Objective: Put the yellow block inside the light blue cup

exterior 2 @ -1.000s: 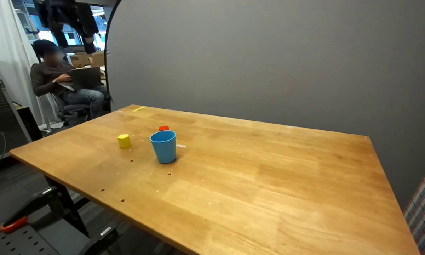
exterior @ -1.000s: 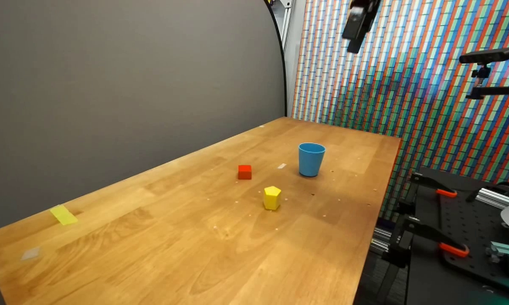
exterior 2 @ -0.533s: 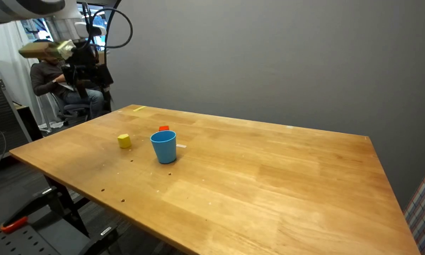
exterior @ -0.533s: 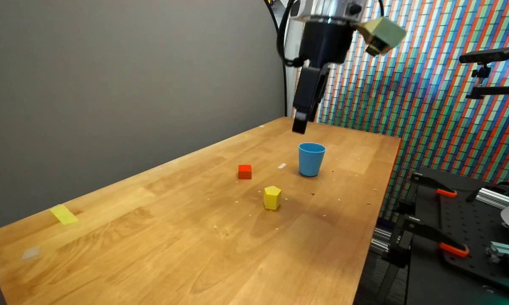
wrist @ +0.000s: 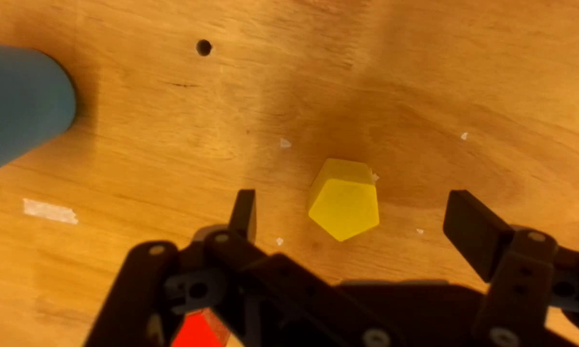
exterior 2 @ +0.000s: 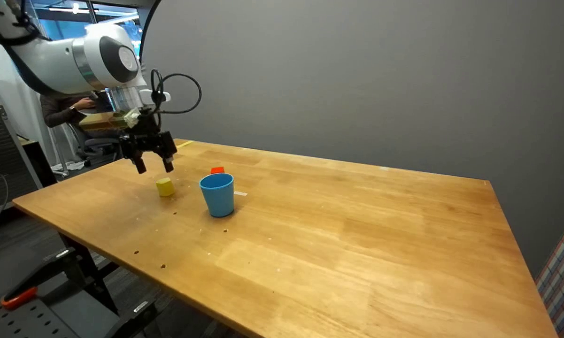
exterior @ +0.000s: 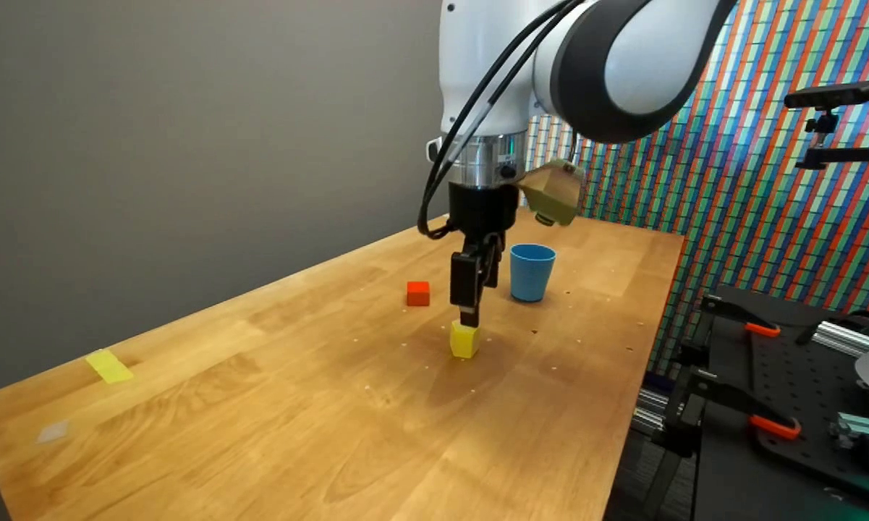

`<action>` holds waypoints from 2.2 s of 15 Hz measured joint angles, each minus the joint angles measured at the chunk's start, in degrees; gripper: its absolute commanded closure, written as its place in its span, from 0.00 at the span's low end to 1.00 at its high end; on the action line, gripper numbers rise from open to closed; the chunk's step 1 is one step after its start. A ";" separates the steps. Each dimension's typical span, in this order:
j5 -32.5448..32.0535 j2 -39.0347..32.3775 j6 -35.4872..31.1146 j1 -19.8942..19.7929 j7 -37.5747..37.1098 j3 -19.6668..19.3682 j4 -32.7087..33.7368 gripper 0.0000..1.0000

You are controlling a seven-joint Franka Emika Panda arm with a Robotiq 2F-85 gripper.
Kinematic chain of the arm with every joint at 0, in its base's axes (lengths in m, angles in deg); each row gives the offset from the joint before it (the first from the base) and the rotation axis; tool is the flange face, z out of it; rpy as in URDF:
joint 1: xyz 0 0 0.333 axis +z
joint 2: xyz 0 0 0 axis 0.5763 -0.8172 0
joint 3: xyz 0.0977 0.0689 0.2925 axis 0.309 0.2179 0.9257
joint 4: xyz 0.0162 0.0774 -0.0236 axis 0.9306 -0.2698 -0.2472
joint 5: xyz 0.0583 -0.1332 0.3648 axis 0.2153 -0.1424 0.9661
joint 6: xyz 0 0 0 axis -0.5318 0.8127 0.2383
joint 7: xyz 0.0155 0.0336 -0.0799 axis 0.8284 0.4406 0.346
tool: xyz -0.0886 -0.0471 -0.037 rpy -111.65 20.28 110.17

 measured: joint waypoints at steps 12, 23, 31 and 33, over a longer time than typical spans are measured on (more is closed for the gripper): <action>2.18 -13.24 -0.30 6.03 0.65 -5.54 11.32 0.15; 4.38 -12.72 0.26 6.80 -0.41 -7.41 11.24 0.84; 6.65 -7.48 4.74 6.88 -2.87 -7.46 8.56 0.81; 6.34 -2.57 6.29 6.90 -4.55 -7.57 6.48 0.81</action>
